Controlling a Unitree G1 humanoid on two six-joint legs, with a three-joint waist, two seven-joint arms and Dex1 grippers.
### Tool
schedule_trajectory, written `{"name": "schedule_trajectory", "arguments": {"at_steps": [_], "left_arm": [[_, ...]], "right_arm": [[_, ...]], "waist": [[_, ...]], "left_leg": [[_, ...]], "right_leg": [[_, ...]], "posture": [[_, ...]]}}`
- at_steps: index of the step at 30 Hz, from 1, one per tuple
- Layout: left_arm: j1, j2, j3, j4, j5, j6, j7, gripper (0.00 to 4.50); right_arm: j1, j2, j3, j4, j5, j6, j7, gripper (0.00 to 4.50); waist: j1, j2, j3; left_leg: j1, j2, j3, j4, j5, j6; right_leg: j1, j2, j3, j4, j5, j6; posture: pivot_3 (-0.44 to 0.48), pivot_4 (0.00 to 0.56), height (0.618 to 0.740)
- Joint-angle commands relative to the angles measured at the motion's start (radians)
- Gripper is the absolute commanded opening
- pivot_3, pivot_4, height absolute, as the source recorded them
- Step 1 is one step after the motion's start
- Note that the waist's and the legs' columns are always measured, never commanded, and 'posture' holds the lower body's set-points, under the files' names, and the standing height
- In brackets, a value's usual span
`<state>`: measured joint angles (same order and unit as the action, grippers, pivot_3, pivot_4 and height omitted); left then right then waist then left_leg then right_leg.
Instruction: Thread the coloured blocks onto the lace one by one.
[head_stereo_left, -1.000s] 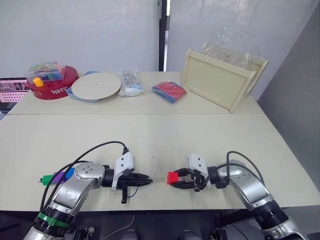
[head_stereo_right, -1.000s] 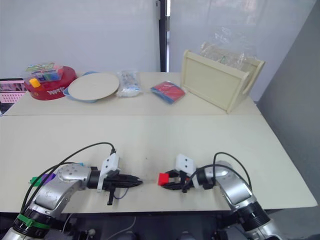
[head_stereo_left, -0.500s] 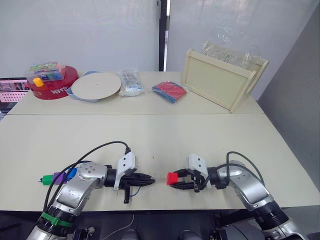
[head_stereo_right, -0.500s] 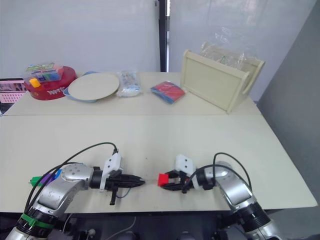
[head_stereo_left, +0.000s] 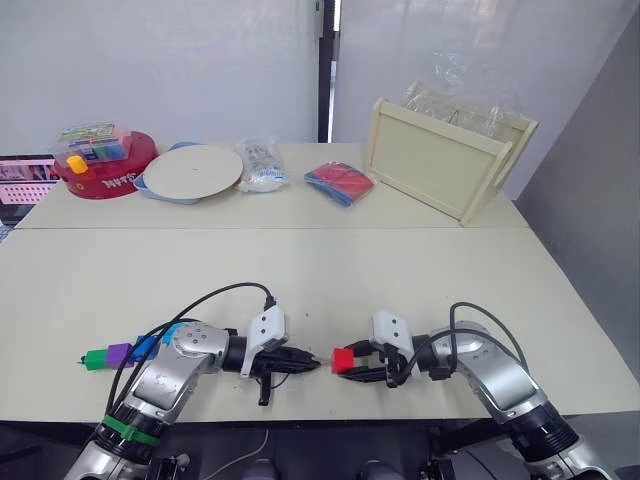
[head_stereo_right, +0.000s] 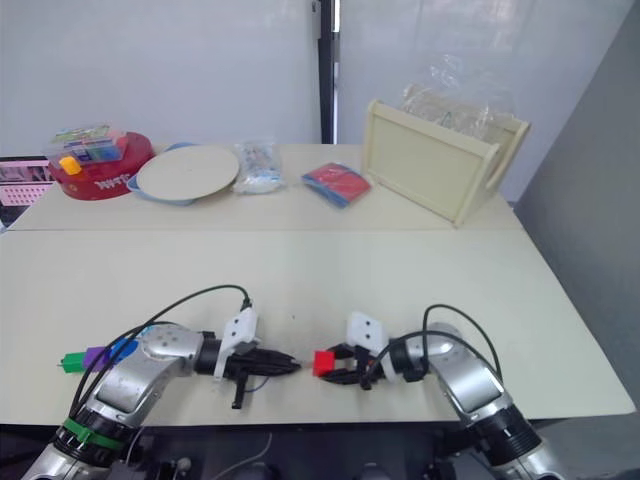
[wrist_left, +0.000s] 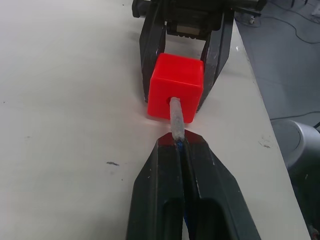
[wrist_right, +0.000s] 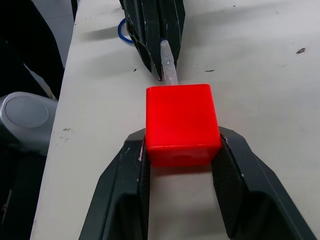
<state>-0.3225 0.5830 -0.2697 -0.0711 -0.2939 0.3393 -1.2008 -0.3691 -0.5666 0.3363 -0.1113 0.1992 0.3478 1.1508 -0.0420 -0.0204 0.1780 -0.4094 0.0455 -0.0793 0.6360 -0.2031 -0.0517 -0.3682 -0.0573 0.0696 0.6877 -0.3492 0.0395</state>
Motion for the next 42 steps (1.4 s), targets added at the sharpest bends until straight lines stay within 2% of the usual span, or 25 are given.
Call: {"name": "schedule_trajectory", "arguments": {"at_steps": [1, 6, 10, 16, 23, 35, 42], "left_arm": [[-0.038, -0.022, -0.054, 0.005, 0.032, -0.044, -0.026, 0.0], [-0.101, -0.075, -0.092, 0.061, 0.077, -0.065, -0.011, 0.0], [-0.122, -0.1, -0.104, 0.038, 0.082, -0.041, -0.009, 0.0], [-0.115, -0.06, -0.107, 0.018, 0.161, -0.025, 0.031, 0.0], [-0.118, 0.009, -0.039, -0.034, 0.135, 0.07, 0.045, 2.23], [-0.026, 0.106, 0.053, -0.156, 0.062, 0.158, 0.057, 2.28], [0.015, 0.091, 0.029, -0.175, 0.058, 0.174, 0.09, 2.28]], "right_arm": [[-0.024, 0.008, 0.012, -0.037, -0.012, 0.018, -0.018, 1.18], [-0.04, 0.016, 0.03, -0.042, -0.032, 0.033, -0.026, 1.18], [-0.047, 0.028, 0.038, -0.04, -0.047, 0.043, -0.036, 1.18], [-0.039, 0.024, 0.038, -0.041, -0.057, 0.053, -0.042, 1.18], [-0.025, 0.01, 0.038, -0.036, -0.069, 0.061, -0.051, 1.18], [-0.029, 0.011, 0.036, -0.017, -0.073, 0.058, -0.059, 1.18], [-0.029, 0.008, 0.031, -0.019, -0.075, 0.062, -0.065, 1.18]], "waist": [[0.001, 0.0, 0.0], [0.002, 0.0, 0.0], [0.004, 0.0, 0.0], [0.003, 0.0, 0.0], [-0.003, 0.0, 0.0], [-0.004, 0.0, 0.0], [-0.003, 0.0, 0.0]], "left_leg": [[0.0, 0.0, 0.0, 0.0, 0.0, 0.0], [0.0, 0.0, 0.0, 0.001, 0.0, 0.0], [0.001, 0.0, 0.0, 0.003, 0.0, 0.0], [0.002, 0.0, 0.0, 0.003, 0.0, 0.0], [0.005, 0.0, -0.001, 0.003, 0.0, 0.0], [0.005, 0.0, -0.001, 0.003, 0.0, 0.001], [0.005, 0.0, -0.001, 0.003, 0.0, 0.001]], "right_leg": [[0.0, 0.0, 0.0, 0.0, 0.0, 0.0], [0.001, 0.0, 0.0, 0.0, 0.0, 0.0], [0.002, 0.0, 0.0, 0.0, 0.0, 0.0], [0.003, 0.0, 0.0, 0.0, 0.0, 0.0], [0.007, 0.0, 0.0, 0.0, 0.0, 0.0], [0.006, 0.001, 0.0, 0.0, 0.0, 0.0], [0.007, 0.0, 0.0, 0.0, 0.0, 0.0]], "posture": [[0.0, 0.15, 0.74], [0.0, 0.15, 0.74], [0.0, 0.15, 0.74], [0.0, 0.15, 0.74], [0.0, 0.15, 0.74], [0.0, 0.15, 0.74], [0.0, 0.15, 0.74]]}}
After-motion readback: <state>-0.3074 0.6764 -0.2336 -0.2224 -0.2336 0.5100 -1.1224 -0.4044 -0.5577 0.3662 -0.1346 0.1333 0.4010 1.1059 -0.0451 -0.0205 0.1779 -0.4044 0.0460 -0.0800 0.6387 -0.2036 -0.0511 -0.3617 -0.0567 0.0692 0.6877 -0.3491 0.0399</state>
